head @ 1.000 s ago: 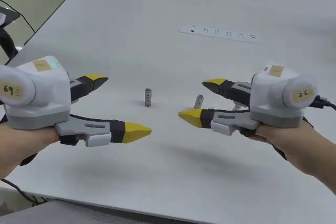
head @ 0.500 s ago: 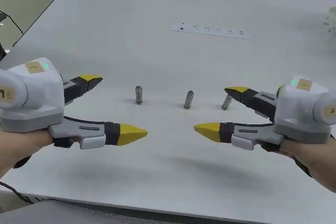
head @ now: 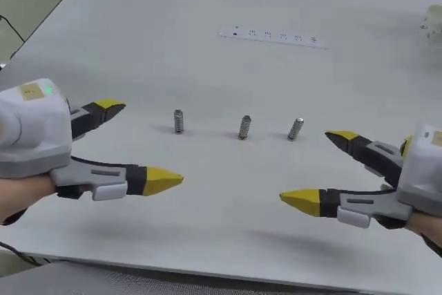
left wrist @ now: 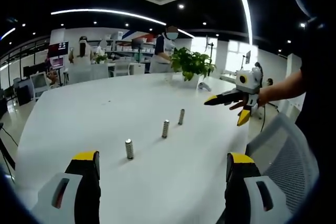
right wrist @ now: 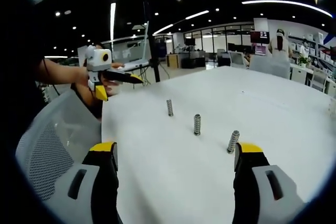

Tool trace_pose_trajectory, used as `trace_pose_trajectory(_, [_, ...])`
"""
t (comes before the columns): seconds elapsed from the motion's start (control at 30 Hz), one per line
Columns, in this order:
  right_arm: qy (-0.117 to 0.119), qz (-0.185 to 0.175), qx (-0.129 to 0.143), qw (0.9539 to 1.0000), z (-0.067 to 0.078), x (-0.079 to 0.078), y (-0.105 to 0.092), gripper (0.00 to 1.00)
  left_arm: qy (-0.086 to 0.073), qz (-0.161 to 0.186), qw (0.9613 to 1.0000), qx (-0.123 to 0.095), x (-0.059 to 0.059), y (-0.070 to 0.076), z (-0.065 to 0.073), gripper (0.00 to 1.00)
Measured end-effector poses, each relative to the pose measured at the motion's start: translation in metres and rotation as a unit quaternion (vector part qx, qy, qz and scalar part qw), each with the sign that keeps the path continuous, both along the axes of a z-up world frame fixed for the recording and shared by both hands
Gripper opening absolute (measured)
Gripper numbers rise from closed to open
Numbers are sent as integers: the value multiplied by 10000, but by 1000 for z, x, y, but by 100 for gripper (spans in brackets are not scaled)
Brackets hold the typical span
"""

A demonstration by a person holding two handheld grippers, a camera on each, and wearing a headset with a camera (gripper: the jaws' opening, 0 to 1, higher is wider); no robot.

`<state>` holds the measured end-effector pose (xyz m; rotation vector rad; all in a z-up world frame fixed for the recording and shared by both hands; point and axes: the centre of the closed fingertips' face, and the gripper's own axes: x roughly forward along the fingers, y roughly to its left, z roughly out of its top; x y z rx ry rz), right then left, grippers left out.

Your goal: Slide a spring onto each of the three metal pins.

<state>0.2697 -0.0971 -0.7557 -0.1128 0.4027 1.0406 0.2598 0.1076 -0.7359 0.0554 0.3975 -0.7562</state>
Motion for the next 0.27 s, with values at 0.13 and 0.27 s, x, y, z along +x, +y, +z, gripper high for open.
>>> trace_pose_trajectory(0.13, [118,-54,8,9999,-2,-1,-7,94,79,86,9999,8,-4,8,-5,98])
trace_pose_trajectory(0.27, [190,-150,-100,9997,-7,-1,-15,93,150,225,9996,-17,-10,16,-9,98])
